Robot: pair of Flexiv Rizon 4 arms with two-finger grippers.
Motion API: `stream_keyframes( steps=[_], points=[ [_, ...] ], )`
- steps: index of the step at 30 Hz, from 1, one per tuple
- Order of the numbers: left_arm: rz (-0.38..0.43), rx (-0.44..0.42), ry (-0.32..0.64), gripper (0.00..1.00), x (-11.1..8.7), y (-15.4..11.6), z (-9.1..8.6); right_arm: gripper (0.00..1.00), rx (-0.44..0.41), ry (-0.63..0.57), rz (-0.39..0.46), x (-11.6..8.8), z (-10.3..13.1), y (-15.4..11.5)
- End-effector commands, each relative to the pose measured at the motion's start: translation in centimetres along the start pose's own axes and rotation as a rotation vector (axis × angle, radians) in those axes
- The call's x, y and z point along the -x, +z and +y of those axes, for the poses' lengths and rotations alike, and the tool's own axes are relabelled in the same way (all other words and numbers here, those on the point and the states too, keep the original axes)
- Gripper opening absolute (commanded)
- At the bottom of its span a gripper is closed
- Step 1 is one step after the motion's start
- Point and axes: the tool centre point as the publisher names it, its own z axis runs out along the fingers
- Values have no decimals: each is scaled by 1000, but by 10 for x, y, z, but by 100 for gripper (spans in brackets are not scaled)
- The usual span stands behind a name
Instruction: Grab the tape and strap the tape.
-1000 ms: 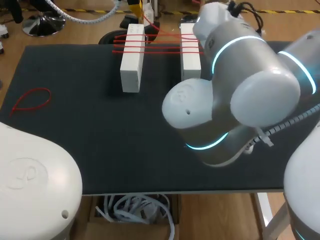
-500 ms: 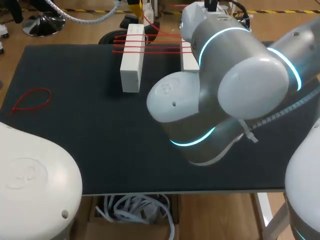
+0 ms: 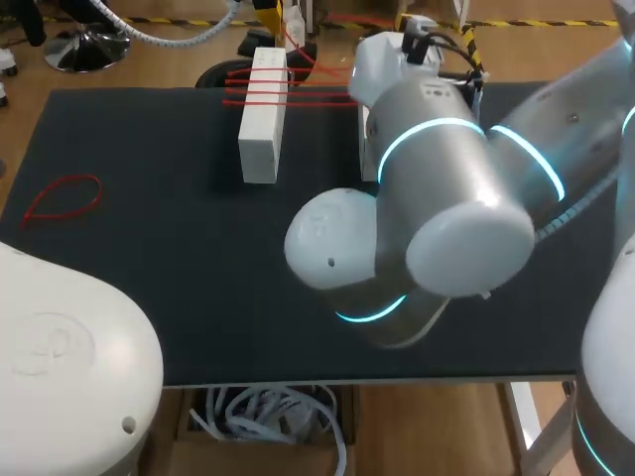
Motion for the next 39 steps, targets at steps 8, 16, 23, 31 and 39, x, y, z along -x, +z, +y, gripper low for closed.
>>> stream_keyframes(
  steps=[8,16,23,31,39],
  points=[
    [0,3,-1,0,0,-1,0,0,16,2,-36,-2,21,8],
    [0,3,-1,0,0,-1,0,0,28,-8,-32,-2,28,13],
    [0,3,-1,0,0,-1,0,0,25,-20,-20,-6,34,16],
    [0,3,-1,0,0,-1,0,0,11,-47,-9,-11,39,19],
    [0,3,-1,0,0,-1,0,0,4,-57,-5,-13,42,22]
  ],
)
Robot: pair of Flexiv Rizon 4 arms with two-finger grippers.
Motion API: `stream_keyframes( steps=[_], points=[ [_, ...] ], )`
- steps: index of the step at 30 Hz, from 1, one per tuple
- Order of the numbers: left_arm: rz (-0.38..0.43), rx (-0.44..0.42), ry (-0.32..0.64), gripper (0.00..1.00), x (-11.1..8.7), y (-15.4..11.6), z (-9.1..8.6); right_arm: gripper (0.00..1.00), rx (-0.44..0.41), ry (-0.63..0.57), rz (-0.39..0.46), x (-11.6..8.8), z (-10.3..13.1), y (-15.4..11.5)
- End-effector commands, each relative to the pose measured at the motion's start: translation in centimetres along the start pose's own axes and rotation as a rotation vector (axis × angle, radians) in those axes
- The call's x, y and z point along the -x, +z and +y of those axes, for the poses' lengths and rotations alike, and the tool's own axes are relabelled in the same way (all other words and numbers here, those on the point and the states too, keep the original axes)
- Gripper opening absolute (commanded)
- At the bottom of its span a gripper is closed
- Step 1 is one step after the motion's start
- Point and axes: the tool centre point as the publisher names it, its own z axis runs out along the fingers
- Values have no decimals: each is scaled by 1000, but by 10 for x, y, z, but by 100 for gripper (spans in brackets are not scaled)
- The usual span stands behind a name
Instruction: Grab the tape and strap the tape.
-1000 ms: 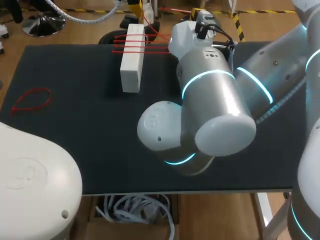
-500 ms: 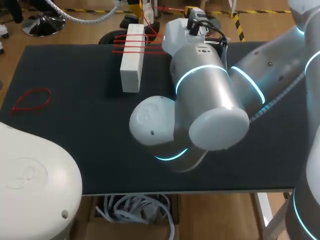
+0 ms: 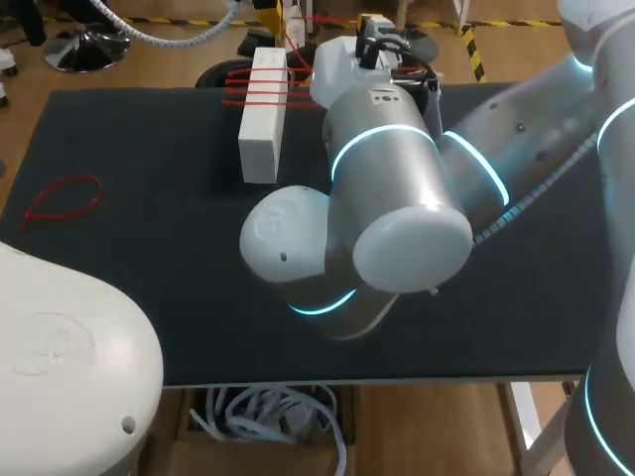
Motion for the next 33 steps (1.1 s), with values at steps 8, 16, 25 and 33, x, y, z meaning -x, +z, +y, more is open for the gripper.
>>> stream_keyframes(
  steps=[8,16,25,33],
  points=[
    [0,2,-1,0,0,-1,0,0,-5,-12,9,-1,8,1],
    [0,2,-1,0,0,-1,0,0,-3,-17,9,-1,9,4],
    [0,2,-1,0,0,-1,0,0,4,-23,17,-4,11,4],
    [0,2,-1,0,0,-1,0,0,10,-24,20,-4,14,3]
  ],
)
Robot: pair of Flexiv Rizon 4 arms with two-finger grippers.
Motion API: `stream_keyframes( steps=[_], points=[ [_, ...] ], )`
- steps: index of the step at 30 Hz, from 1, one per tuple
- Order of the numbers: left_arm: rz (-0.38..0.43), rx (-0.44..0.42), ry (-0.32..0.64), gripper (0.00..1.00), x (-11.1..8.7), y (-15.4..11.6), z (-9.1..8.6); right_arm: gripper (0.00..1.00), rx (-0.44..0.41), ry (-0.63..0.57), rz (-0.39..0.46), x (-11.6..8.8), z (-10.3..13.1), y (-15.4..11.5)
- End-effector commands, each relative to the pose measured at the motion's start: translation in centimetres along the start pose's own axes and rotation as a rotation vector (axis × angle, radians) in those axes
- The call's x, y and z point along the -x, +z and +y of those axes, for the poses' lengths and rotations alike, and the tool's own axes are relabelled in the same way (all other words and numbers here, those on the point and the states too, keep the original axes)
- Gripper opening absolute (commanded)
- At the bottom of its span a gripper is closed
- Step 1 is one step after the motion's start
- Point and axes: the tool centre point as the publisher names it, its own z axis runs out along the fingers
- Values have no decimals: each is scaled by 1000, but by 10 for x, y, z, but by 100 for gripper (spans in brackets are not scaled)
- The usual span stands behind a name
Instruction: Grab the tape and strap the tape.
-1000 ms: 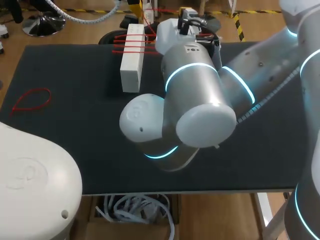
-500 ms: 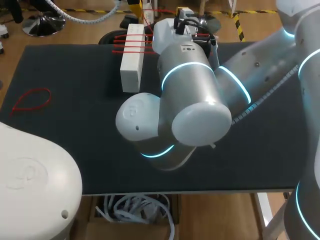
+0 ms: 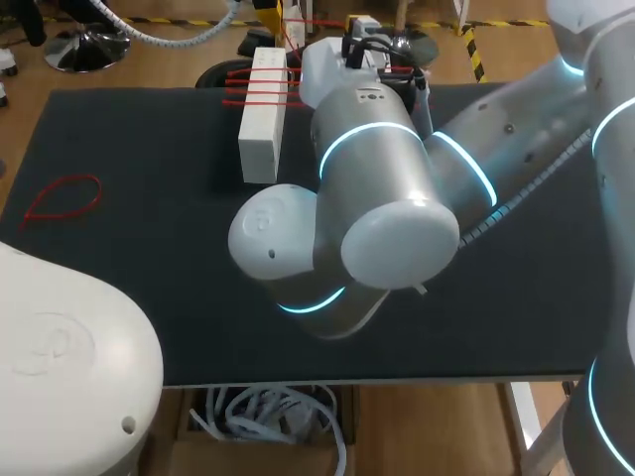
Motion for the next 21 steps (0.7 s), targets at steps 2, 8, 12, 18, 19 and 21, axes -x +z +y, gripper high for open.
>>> stream_keyframes(
  steps=[2,8,12,18,19,21],
  points=[
    [0,2,-1,0,0,-1,0,0,4,-3,5,1,3,-2],
    [0,2,-1,0,0,-1,0,0,15,-6,7,0,7,0],
    [0,2,-1,0,0,-1,0,0,21,-9,9,-1,9,0],
    [0,2,-1,0,0,-1,0,0,36,-12,14,-2,15,1],
    [0,2,-1,0,0,-1,0,0,40,-12,15,-2,16,1],
    [0,2,-1,0,0,-1,0,0,47,-14,17,-2,19,1]
  ],
)
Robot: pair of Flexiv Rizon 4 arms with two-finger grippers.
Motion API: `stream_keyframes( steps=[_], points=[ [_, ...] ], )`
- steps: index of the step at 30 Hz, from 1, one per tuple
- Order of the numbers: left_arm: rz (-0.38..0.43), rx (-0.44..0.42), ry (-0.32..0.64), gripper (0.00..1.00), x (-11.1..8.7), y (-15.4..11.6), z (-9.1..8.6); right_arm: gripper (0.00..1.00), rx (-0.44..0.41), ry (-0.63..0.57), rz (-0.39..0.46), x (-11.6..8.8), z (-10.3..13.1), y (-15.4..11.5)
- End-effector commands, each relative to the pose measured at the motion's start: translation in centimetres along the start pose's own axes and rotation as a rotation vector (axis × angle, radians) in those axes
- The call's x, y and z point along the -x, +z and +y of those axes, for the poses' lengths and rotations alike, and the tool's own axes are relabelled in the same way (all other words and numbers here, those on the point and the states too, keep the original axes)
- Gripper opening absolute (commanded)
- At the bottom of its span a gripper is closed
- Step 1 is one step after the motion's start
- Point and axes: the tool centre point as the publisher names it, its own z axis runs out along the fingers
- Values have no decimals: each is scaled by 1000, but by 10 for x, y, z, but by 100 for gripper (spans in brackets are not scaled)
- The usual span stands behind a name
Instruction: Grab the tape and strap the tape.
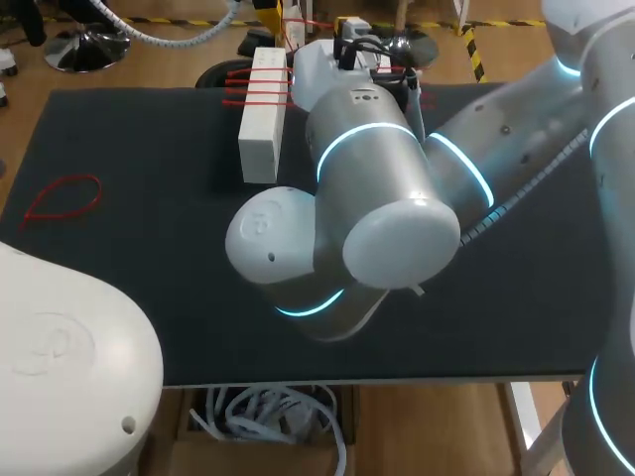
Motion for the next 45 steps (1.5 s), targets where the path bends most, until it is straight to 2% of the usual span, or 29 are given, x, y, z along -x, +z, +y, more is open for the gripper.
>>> stream_keyframes(
  steps=[1,28,45],
  points=[
    [0,2,-1,0,0,-1,0,0,6,-5,6,2,5,0],
    [0,2,-1,0,0,-1,0,0,51,-21,1,2,35,9],
    [0,2,-1,0,0,-1,0,0,26,-51,32,-5,25,4]
  ],
)
